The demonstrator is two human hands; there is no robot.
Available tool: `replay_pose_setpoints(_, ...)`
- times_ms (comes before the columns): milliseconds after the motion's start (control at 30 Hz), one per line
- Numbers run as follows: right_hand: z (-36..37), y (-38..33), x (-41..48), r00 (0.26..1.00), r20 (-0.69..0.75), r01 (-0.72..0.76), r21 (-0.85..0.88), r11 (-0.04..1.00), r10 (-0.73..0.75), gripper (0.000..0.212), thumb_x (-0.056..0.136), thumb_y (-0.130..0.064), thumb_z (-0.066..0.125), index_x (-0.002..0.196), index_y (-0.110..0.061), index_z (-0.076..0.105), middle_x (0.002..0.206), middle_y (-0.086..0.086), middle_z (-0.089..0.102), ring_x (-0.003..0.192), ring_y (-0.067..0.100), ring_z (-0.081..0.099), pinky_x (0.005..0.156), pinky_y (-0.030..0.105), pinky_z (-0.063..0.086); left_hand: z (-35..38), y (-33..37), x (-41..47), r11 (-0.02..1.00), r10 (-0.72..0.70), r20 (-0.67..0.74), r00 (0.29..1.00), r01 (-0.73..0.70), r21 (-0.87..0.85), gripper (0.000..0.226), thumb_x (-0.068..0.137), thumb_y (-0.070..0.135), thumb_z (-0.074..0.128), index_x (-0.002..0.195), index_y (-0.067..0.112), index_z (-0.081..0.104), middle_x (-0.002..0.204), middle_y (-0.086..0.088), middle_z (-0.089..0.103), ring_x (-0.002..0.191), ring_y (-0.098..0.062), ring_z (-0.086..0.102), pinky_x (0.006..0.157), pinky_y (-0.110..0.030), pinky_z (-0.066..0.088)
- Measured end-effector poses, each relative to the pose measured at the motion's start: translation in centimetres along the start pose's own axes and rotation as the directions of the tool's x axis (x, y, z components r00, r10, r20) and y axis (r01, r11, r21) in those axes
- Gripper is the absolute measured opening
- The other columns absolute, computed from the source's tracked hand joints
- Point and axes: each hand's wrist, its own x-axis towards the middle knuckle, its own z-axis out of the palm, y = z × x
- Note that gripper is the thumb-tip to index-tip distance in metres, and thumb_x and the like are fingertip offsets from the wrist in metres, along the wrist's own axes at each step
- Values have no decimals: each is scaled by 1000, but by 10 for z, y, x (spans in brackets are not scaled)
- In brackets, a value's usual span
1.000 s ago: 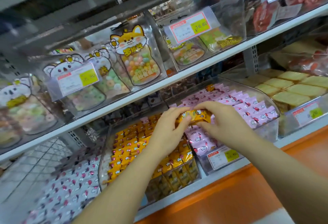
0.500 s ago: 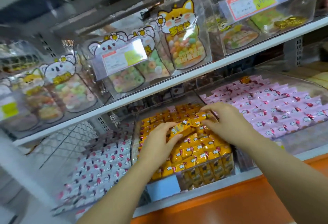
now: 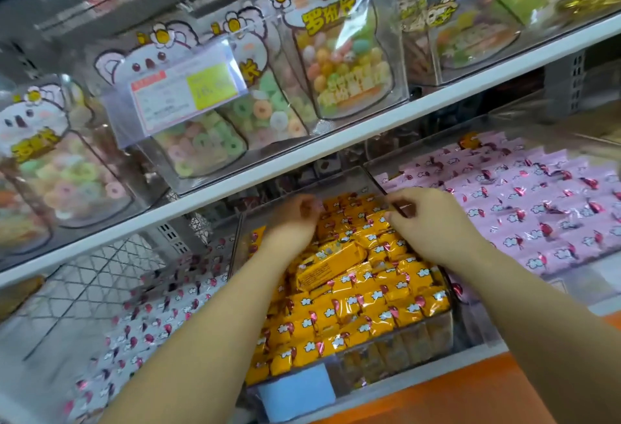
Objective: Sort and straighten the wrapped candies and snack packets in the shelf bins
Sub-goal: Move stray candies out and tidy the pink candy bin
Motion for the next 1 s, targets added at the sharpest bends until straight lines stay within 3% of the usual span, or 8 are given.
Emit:
replay_pose_setpoints(100,1,0,2,1000,2,-13,20,1000,13,33,90,-25,57,123,-22,61,112,4,66,63,7,50,61,21,44,12,-6,23,998,-5,-6,1000,6,63,41,98,33,46,136,21,44,129,-1,56,76,-15,62,56,-24,44)
replay_pose_setpoints(167,0,-1,2,1000,1,-17,17,1000,17,33,90,-26,56,123,-23,61,116,2,65,76,13,57,73,28,50,17,-10,34,997,-8,9,1000,7,80,41,97,29,48,137,18,44,133,-5,54,92,-22,64,72,-30,51)
replay_pose_setpoints(233,-1,-3,2,1000,-1,-19,13,1000,19,34,91,-27,55,124,-23,60,119,1,64,91,16,60,84,33,52,22,-13,42,998,-41,18,999,41,42,39,98,29,49,134,16,48,134,-8,54,112,-26,58,89,-34,46)
replay_pose_setpoints(333,0,-4,3,1000,4,-25,10,1000,25,34,91,-27,55,124,-23,60,122,0,62,100,16,59,89,33,50,27,-17,47,996,-52,-31,998,54,69,34,97,27,52,128,12,56,131,-9,57,117,-25,54,94,-32,41)
replay_pose_setpoints(500,0,-4,3,999,11,-37,15,999,37,34,91,-27,55,124,-23,60,123,0,61,103,15,58,90,33,48,32,-20,46,996,-34,-116,993,43,76,20,98,17,47,111,8,60,116,-10,62,105,-23,57,79,-26,36)
replay_pose_setpoints(667,1,-4,3,999,9,-38,28,999,38,33,92,-27,55,124,-24,60,123,1,61,84,10,58,78,29,50,29,-15,41,995,-39,-121,992,49,81,15,100,12,40,105,9,53,108,-9,59,90,-18,52,72,-27,35)
replay_pose_setpoints(900,0,-4,3,999,6,-40,31,999,39,32,91,-27,55,123,-24,60,121,1,61,98,15,58,85,32,50,20,-6,29,995,-77,-157,985,67,-68,15,102,14,33,111,8,43,94,-6,49,80,-19,48,57,-28,31)
replay_pose_setpoints(1000,1,-2,3,999,4,-33,36,999,33,32,91,-27,55,122,-24,60,119,1,61,86,11,54,77,28,47,19,-5,26,987,-99,-228,969,67,-143,9,101,13,34,105,11,41,92,-3,49,71,-12,46,55,-27,30)
